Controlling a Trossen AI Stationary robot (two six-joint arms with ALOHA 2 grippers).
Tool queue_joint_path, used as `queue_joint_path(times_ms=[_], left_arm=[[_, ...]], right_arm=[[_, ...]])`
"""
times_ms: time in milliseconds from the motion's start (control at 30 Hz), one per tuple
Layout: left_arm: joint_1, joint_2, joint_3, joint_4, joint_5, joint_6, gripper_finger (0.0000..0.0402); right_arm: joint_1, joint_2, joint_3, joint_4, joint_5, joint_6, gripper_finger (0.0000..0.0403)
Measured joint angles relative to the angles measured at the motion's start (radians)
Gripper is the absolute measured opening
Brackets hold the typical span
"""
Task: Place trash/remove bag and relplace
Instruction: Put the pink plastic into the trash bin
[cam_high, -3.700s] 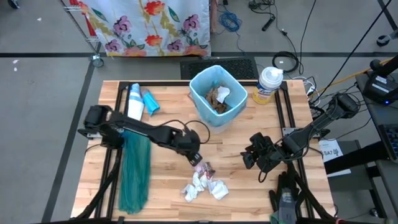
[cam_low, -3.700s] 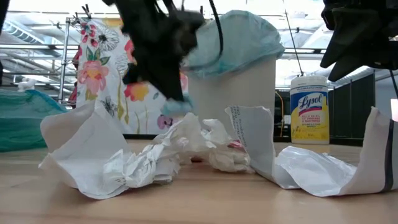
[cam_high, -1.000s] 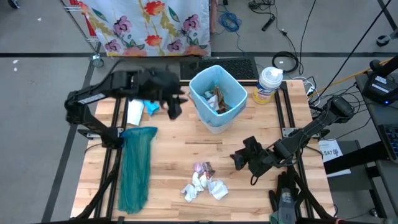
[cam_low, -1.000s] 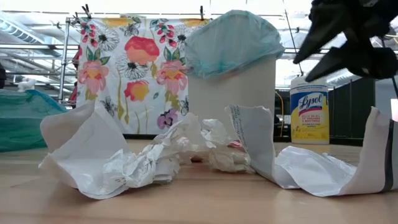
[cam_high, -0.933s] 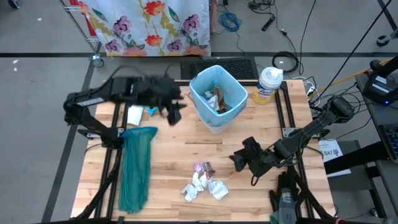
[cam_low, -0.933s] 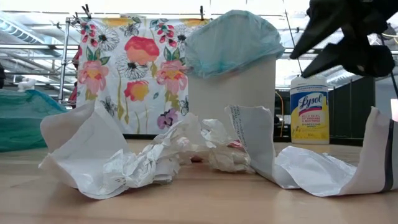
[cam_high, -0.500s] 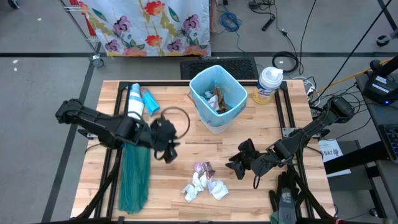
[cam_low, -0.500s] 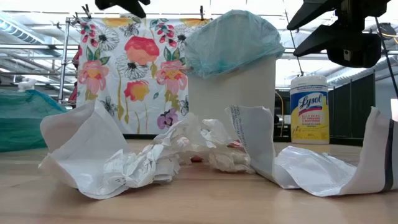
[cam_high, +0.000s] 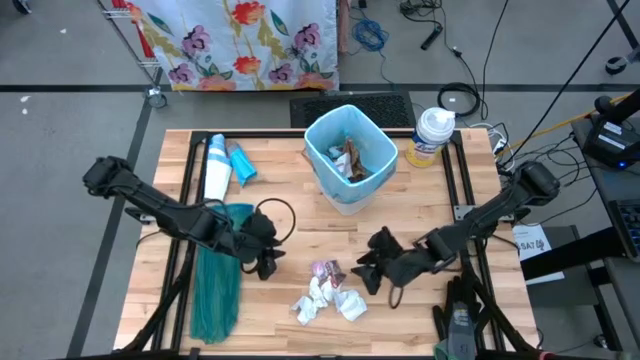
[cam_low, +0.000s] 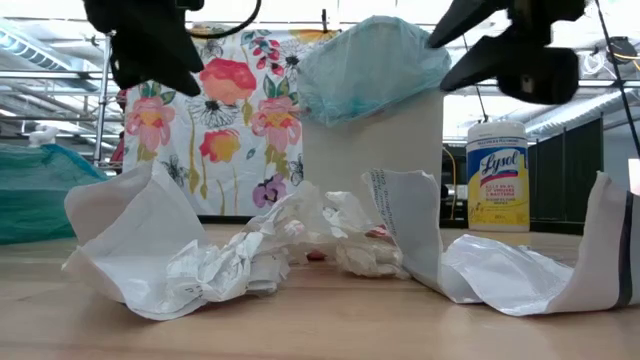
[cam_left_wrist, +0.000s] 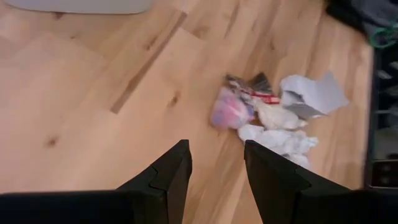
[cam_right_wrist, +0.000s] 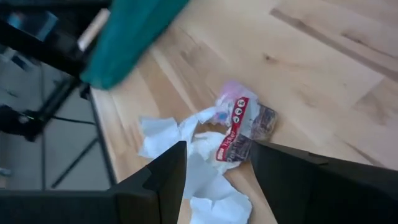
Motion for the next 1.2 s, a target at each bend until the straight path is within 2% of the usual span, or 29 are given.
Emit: queue_joint_path(times_ms=[133,400,600,767,967,1067,1200], left_arm=[[-0.003,-0.040,-0.079,0.062,0.028,0.001,0.0153],[-0.005,-0.179,-0.246,0.155,0.052,0.002,0.0153],[-0.005,-0.283,-0.371,0.206,0.085,0.002,0.0153],[-0.005,-0.344,-0.445,0.243,0.094,0.002,0.0153],[-0.005,-0.389,-0.481,0.249,0.118,0.001,0.0153],[-0.005,-0.402,-0.497,0.244,0.133,0.001,0.0153],[-0.005,-0.404,-0.501,0.246,0.147,0.001,0.0153]], right_arm=[[-0.030,0.113,0.127,-0.127,-0.050,-0.025,0.0171],[-0.108,0.342,0.487,-0.433,-0.089,-0.179,0.0171],[-0.175,0.495,0.668,-0.502,-0.183,-0.301,0.0171],[-0.221,0.597,0.744,-0.540,-0.254,-0.353,0.0171],[-0.252,0.685,0.753,-0.539,-0.358,-0.361,0.0171],[-0.256,0.722,0.754,-0.521,-0.371,-0.361,0.0171],[-0.259,0.750,0.757,-0.513,-0.390,-0.349,0.0143]])
